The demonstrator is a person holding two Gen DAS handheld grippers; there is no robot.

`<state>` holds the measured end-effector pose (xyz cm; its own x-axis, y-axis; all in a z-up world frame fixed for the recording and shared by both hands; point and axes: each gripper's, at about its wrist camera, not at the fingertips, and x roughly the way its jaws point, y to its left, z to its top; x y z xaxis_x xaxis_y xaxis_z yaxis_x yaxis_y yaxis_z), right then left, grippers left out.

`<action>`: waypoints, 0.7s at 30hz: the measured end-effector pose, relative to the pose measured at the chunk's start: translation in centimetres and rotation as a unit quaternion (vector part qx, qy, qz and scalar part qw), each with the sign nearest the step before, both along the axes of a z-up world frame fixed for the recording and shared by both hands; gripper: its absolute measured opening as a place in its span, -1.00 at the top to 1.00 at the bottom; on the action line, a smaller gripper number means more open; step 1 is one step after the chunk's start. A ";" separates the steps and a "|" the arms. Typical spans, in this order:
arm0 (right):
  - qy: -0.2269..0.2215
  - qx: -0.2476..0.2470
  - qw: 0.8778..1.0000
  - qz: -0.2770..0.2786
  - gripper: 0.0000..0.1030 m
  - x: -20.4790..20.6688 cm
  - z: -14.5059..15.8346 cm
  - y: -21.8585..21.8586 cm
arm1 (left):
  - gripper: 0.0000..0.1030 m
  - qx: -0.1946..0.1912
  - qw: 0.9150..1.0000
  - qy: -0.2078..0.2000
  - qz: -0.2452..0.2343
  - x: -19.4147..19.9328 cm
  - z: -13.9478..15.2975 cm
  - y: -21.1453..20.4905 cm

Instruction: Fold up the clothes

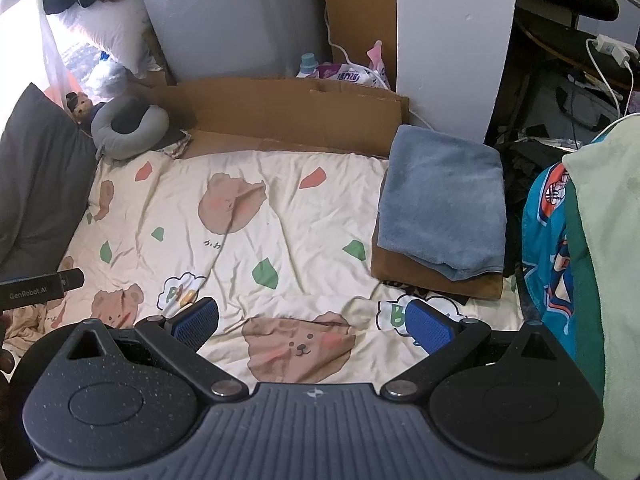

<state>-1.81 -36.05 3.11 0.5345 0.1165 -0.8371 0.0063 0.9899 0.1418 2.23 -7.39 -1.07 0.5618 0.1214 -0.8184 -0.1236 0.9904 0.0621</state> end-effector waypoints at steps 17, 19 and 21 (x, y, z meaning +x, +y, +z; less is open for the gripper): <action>-0.004 0.005 1.000 -0.004 -0.99 -0.2 0.0 -0.5 | -0.98 -0.002 1.000 0.003 0.000 0.1 0.0 -0.1; -0.004 0.005 1.000 -0.004 -0.99 -0.2 -0.1 -0.6 | -0.98 -0.002 1.000 0.003 0.002 0.1 0.0 -0.2; -0.004 0.005 1.000 -0.005 -0.99 -0.3 -0.1 -0.6 | -0.98 -0.002 1.000 0.002 0.002 0.1 0.0 -0.3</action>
<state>-2.06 -36.68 3.03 0.5427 0.1205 -0.8312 0.0143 0.9882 0.1526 2.28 -7.65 -1.03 0.5573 0.1195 -0.8217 -0.1269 0.9902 0.0580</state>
